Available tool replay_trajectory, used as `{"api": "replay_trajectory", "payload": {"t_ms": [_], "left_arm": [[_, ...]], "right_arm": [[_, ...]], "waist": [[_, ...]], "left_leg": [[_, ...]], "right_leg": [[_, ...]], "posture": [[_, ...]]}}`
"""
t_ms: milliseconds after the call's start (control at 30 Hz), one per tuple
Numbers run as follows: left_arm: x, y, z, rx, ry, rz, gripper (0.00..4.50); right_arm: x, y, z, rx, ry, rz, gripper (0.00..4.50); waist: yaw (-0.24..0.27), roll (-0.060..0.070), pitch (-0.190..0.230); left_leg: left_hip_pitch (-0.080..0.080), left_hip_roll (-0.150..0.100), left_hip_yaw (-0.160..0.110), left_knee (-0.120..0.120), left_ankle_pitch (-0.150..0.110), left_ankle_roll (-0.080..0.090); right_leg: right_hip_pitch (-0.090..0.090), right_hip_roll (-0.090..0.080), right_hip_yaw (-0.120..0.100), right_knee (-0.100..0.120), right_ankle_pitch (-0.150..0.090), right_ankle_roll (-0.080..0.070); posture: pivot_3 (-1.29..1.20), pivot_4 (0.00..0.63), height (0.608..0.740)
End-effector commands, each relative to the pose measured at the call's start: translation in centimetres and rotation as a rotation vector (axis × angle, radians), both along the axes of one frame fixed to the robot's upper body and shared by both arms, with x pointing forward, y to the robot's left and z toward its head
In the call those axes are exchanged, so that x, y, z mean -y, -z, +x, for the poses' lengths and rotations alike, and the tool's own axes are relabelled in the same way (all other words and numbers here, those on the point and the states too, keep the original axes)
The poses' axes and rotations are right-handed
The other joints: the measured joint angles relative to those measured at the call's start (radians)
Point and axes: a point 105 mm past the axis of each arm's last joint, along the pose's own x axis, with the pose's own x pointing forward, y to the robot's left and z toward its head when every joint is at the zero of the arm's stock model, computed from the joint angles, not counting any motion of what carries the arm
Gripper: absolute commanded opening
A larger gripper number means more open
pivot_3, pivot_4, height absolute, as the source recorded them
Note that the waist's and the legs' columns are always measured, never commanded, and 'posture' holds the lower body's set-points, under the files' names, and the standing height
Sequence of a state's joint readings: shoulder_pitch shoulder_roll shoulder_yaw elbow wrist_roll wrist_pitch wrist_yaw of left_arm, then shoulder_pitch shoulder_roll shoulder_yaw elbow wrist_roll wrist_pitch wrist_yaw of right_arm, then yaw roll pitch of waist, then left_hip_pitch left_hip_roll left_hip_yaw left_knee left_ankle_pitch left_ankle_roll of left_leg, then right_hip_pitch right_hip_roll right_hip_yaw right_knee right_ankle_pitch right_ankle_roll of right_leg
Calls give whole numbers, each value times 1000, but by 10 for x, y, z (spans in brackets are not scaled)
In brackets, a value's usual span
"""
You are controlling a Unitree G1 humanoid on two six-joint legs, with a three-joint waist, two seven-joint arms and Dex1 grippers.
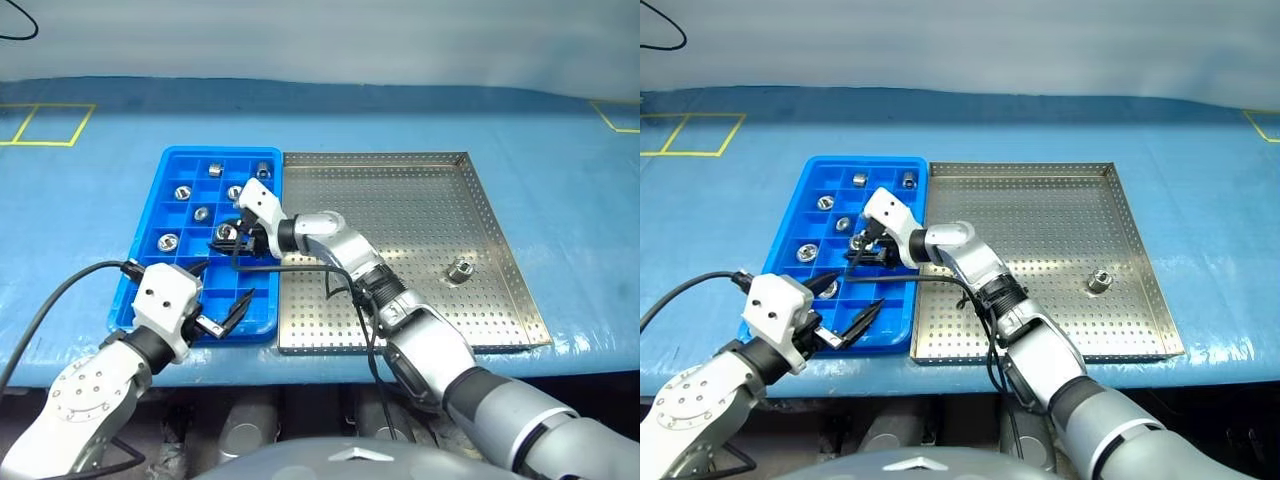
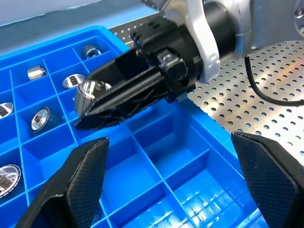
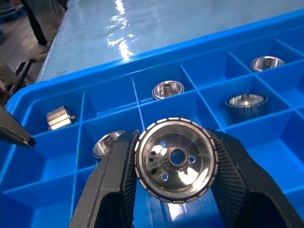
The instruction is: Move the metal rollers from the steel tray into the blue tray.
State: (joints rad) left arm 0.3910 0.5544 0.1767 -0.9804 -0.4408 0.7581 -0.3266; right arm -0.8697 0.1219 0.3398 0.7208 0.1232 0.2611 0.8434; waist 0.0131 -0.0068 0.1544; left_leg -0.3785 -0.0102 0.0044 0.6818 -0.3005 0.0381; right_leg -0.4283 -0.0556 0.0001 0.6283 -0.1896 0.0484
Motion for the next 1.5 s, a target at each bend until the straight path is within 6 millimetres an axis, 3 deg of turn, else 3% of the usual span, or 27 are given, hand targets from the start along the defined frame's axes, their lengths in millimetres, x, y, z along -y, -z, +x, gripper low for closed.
{"api": "replay_trajectory", "payload": {"t_ms": [33, 267, 533, 633, 800, 967, 1033, 1133, 1300, 1400, 1500], "left_arm": [[11, -15, -4, 61, 43, 4, 4500], [11, -14, -4, 63, 39, -1, 4500], [9, -13, -5, 59, 24, 3, 4500], [9, -13, -5, 59, 22, 4, 4500], [9, -12, -5, 55, 19, 5, 4500], [13, -13, -2, 60, 40, -6, 4500], [15, -14, 1, 66, 57, -10, 4500], [21, -14, 9, 71, 95, -20, 4500], [38, -12, 26, 70, 182, -48, 4500], [52, -10, 34, 63, 250, -74, 4500], [62, -8, 42, 56, 303, -85, 4500]], "right_arm": [[-12, -21, 2, 48, -20, 51, 2123], [-17, -14, 11, 33, 19, 28, 2123], [-24, -8, 6, 1, 6, 26, 2123], [-24, -6, 6, -7, 17, 26, 2726], [-24, -13, 10, 19, 45, 66, 4299], [-13, -35, 22, 80, 96, 135, 4299], [-2, -46, 26, 115, 116, 163, 4299], [33, -58, 36, 214, 196, 148, 4299], [127, -52, 44, 323, 442, 5, 4299], [183, -43, 36, 344, 604, -114, 4299], [222, -40, 18, 328, 715, -173, 4299]], "waist": [[0, 0, 0], [1, 0, 0], [4, 0, 0], [6, 0, 0], [9, 0, 0], [8, 0, 0], [6, 0, 1], [5, 0, 1], [12, 0, 1], [-6, 1, 1], [-47, 1, 1]], "left_leg": [[0, 0, 0, 0, 0, 0], [0, 1, -3, 0, 2, -3], [1, 1, -6, 0, 3, -4], [1, 1, -7, 0, 3, -5], [2, 0, -8, 0, 4, -6], [2, 1, -9, 0, 5, -8], [1, 1, -9, 0, 5, -9], [1, 1, -10, 0, 6, -10], [1, -2, -13, 1, 6, -8], [0, -2, -11, 1, 5, -6], [0, -1, -8, 1, 4, -5]], "right_leg": [[0, 0, 0, 0, 0, 0], [1, 2, -2, 1, -1, -1], [2, 2, -3, 2, -3, -5], [2, 2, -3, 3, -3, -6], [2, 3, -3, 5, -4, -6], [1, 3, -3, 8, -4, -7], [0, 3, -3, 11, -4, -7], [0, 3, -5, 13, -4, -7], [2, 0, -8, 12, -4, -7], [2, -2, -8, 11, -5, -7], [0, -1, -7, 11, -4, -5]], "posture": [[136, 150, 740], [149, 150, 740], [167, 150, 740], [167, 150, 740], [165, 150, 740], [143, 150, 740], [136, 150, 740], [83, 150, 740], [-21, 150, 740], [-100, 150, 740], [-161, 150, 740]]}}
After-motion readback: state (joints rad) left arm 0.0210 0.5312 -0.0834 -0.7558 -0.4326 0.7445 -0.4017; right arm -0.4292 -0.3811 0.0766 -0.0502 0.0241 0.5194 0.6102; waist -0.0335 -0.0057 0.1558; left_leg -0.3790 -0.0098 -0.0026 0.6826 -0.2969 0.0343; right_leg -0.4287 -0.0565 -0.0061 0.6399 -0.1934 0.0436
